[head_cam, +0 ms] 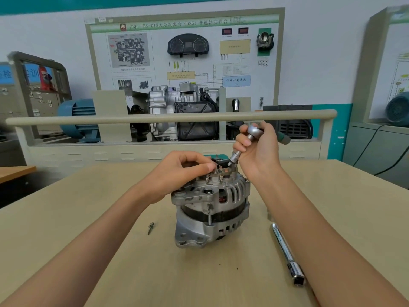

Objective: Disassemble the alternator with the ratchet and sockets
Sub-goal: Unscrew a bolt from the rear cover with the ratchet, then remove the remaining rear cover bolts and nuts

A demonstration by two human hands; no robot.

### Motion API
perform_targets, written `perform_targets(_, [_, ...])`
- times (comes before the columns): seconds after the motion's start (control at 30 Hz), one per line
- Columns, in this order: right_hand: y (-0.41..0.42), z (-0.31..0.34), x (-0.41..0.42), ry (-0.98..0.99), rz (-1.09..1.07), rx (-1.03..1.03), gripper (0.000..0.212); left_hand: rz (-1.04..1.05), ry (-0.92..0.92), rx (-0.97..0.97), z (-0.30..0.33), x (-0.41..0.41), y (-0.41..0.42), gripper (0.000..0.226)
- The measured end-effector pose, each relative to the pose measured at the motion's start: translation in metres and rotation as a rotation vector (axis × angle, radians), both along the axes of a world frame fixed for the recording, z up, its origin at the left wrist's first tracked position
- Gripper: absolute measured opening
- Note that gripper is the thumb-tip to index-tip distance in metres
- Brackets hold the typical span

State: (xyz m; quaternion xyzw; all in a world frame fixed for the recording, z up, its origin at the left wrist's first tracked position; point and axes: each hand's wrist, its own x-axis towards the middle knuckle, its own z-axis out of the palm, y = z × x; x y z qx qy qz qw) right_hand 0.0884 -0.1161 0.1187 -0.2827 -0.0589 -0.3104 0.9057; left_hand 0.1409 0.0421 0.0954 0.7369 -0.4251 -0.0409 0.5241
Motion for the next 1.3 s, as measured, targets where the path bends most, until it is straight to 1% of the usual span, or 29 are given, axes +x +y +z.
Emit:
perform_targets(0.1, [0.004, 0.003, 0.0, 0.0, -0.017, -0.089, 0.031, -0.011, -0.025, 0.019, 0.003, -0.001, 0.001, 0.012])
perform_targets(0.17, [0.007, 0.005, 0.0, 0.007, -0.027, -0.152, 0.03, 0.024, -0.119, 0.046, 0.007, -0.003, 0.0, 0.014])
perform_targets(0.3, [0.012, 0.006, 0.003, 0.016, -0.062, -0.259, 0.028, 0.118, -0.302, 0.177, 0.02, -0.008, -0.003, 0.014])
perform_targets(0.4, [0.017, 0.004, 0.004, 0.012, -0.047, -0.27, 0.024, 0.202, -0.387, 0.317, 0.029, -0.013, -0.007, 0.013])
perform_targets(0.53, [0.02, 0.003, 0.005, 0.006, -0.04, -0.242, 0.023, 0.207, -0.398, 0.453, 0.038, -0.016, -0.01, 0.012])
perform_targets(0.63, [0.019, 0.002, 0.004, 0.011, -0.037, -0.216, 0.026, 0.268, -0.499, 0.519, 0.036, -0.019, -0.015, 0.009])
perform_targets(0.73, [0.018, 0.001, 0.004, 0.02, -0.027, -0.174, 0.027, 0.354, -0.593, 0.522, 0.034, -0.025, -0.017, 0.015])
perform_targets(0.8, [0.017, 0.001, 0.004, 0.023, -0.023, -0.144, 0.03, 0.374, -0.607, 0.466, 0.038, -0.028, -0.017, 0.017])
perform_targets(0.87, [0.015, 0.0, 0.003, 0.019, -0.014, -0.119, 0.034, 0.368, -0.601, 0.418, 0.045, -0.028, -0.015, 0.013])
perform_targets(0.93, [0.015, -0.001, 0.003, 0.018, -0.005, -0.1, 0.036, 0.349, -0.541, 0.381, 0.054, -0.023, -0.008, 0.011])
perform_targets(1.03, [0.014, -0.001, 0.003, 0.027, -0.001, -0.095, 0.035, 0.357, -0.346, 0.338, 0.057, -0.001, 0.018, 0.012])
perform_targets(1.1, [0.014, 0.0, 0.004, 0.029, -0.002, -0.097, 0.035, 0.383, -0.172, 0.382, 0.047, 0.02, 0.04, 0.007])
perform_targets(1.17, [0.014, -0.001, 0.004, 0.028, -0.001, -0.095, 0.034, 0.396, 0.041, 0.416, 0.029, 0.042, 0.062, 0.006])
perform_targets(1.23, [0.014, -0.001, 0.004, 0.026, 0.005, -0.09, 0.033, 0.363, 0.272, 0.437, 0.005, 0.059, 0.08, 0.006])
perform_targets(1.3, [0.014, -0.002, 0.004, 0.024, 0.006, -0.084, 0.034, 0.312, 0.419, 0.521, -0.019, 0.069, 0.09, 0.007])
